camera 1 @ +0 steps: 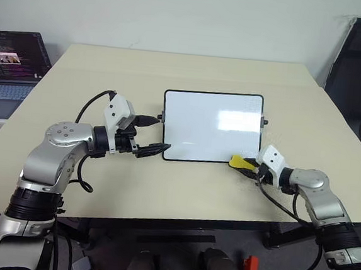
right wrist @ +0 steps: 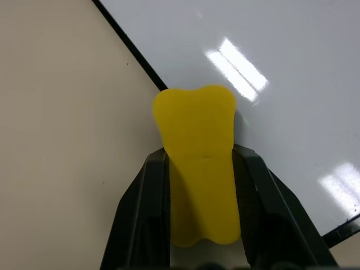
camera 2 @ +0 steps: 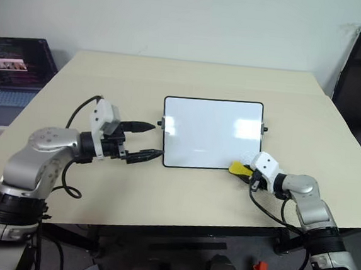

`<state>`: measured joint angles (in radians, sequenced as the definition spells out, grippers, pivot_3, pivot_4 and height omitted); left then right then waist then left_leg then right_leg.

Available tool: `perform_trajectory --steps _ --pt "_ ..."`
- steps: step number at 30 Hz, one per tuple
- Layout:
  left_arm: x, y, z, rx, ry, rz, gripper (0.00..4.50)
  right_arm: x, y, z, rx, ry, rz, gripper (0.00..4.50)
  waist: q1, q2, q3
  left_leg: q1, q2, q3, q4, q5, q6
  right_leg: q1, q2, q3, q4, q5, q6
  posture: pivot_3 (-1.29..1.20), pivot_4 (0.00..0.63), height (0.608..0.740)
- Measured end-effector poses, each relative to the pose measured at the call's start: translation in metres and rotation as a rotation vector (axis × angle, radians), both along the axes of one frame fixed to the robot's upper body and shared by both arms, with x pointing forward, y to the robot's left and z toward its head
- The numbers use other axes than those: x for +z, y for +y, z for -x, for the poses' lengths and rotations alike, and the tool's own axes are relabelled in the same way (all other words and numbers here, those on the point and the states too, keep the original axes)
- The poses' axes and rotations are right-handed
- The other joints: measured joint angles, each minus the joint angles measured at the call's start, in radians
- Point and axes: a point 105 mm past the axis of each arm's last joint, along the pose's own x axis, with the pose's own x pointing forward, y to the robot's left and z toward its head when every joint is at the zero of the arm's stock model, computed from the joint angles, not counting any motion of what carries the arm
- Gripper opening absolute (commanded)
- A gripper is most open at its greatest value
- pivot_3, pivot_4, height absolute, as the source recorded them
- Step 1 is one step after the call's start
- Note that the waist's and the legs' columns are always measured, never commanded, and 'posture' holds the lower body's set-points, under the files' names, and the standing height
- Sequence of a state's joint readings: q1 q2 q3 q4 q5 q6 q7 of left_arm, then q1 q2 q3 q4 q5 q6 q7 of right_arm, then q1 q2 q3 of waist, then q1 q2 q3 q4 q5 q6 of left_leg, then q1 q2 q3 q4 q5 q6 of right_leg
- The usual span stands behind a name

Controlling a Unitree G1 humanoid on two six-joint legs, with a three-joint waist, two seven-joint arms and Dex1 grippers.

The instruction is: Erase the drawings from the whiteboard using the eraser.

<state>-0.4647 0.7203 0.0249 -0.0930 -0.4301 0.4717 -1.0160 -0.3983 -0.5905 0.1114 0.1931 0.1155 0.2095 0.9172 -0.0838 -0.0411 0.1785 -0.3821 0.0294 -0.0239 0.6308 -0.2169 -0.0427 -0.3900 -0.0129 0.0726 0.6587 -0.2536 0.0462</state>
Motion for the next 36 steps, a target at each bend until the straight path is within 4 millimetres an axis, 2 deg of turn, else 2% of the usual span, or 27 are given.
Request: perform_trajectory --steps 2,4,7,8,10,12,14,17,20,24,30,36 --pt "0.001 0.0 0.0 -0.002 -0.001 0.0 4.5 0.02 -0.004 -0.001 -0.042 0.015 -0.119 1.14 0.003 0.003 0.003 -0.004 0.0 0.0 -0.001 0.0 0.0 -0.003 0.0 0.0 0.0 -0.001 0.0 0.0 0.15 0.74" --pt "0.002 -0.002 0.001 -0.01 -0.006 -0.001 4.5 0.056 -0.016 -0.002 -0.085 -0.012 -0.267 1.14 0.009 0.005 0.004 -0.015 -0.001 0.0 -0.001 -0.001 -0.001 -0.014 0.0 -0.001 0.001 0.001 0.006 0.0 0.15 0.74" --pt "0.004 -0.007 0.004 -0.041 -0.011 -0.005 4.5 0.109 -0.054 -0.007 -0.198 -0.133 -0.363 1.14 0.024 0.005 0.004 -0.02 -0.001 -0.001 -0.001 -0.002 -0.002 -0.019 0.0 -0.002 0.001 0.001 0.005 0.0 0.15 0.74" --pt "0.004 -0.011 0.005 -0.057 -0.011 -0.005 4.5 0.126 -0.074 -0.009 -0.273 -0.188 -0.391 1.14 0.03 0.005 0.004 -0.02 -0.001 -0.001 -0.002 -0.003 -0.003 -0.019 0.0 -0.002 0.001 0.001 0.004 0.0 0.15 0.74" --pt "0.004 -0.016 0.006 -0.072 -0.01 0.007 4.5 0.133 -0.094 -0.014 -0.374 -0.214 -0.401 1.14 0.033 0.005 0.004 -0.02 -0.001 -0.001 -0.003 -0.004 -0.002 -0.019 0.0 -0.002 0.0 0.0 0.003 0.0 0.15 0.74" --pt "0.003 -0.028 0.007 -0.107 -0.004 0.026 4.5 0.117 -0.128 -0.024 -0.57 -0.178 -0.346 1.14 0.039 0.005 0.004 -0.021 -0.001 0.0 -0.003 -0.004 -0.003 -0.019 -0.001 -0.002 -0.002 0.0 0.003 0.0 0.15 0.74" --pt "-0.001 -0.036 0.009 -0.135 0.011 0.036 4.5 0.09 -0.153 -0.025 -0.716 -0.1 -0.298 1.14 0.043 0.005 0.004 -0.021 -0.002 0.001 -0.003 -0.004 -0.003 -0.019 -0.001 -0.001 -0.002 0.0 0.003 0.0 0.15 0.74" --pt "-0.002 -0.043 0.01 -0.159 0.017 0.044 4.5 0.053 -0.163 -0.023 -0.781 0.025 -0.232 1.14 0.04 0.006 0.005 -0.02 -0.002 0.001 -0.003 -0.004 -0.002 -0.019 -0.001 -0.001 -0.001 0.0 0.003 0.0 0.15 0.74" --pt "-0.001 -0.045 0.01 -0.166 0.013 0.041 4.5 0.029 -0.176 -0.022 -0.868 0.104 -0.178 1.14 0.029 0.007 0.005 -0.02 -0.002 0.001 -0.002 -0.004 -0.002 -0.019 -0.001 -0.001 -0.001 -0.002 0.006 0.0 0.15 0.74" --pt "-0.001 -0.045 0.01 -0.167 0.014 0.039 4.5 0.019 -0.188 -0.024 -0.933 0.143 -0.149 1.14 0.024 0.007 0.006 -0.019 -0.002 0.001 -0.002 -0.004 -0.002 -0.019 -0.001 0.0 0.001 -0.002 0.008 0.0 0.15 0.74" --pt "-0.001 -0.043 0.01 -0.157 0.009 0.037 4.5 0.022 -0.19 -0.032 -0.942 0.133 -0.117 1.14 0.026 0.007 0.006 -0.019 -0.002 0.001 -0.002 -0.004 -0.002 -0.018 0.0 0.0 0.0 -0.002 0.008 0.0 0.15 0.74" --pt "0.001 -0.04 0.009 -0.146 0.001 0.037 4.5 0.021 -0.195 -0.033 -0.967 0.129 -0.111 3.13 0.026 0.008 0.006 -0.019 -0.002 0.001 -0.002 -0.004 -0.002 -0.018 0.0 0.0 0.0 -0.002 0.008 0.0 0.15 0.74"
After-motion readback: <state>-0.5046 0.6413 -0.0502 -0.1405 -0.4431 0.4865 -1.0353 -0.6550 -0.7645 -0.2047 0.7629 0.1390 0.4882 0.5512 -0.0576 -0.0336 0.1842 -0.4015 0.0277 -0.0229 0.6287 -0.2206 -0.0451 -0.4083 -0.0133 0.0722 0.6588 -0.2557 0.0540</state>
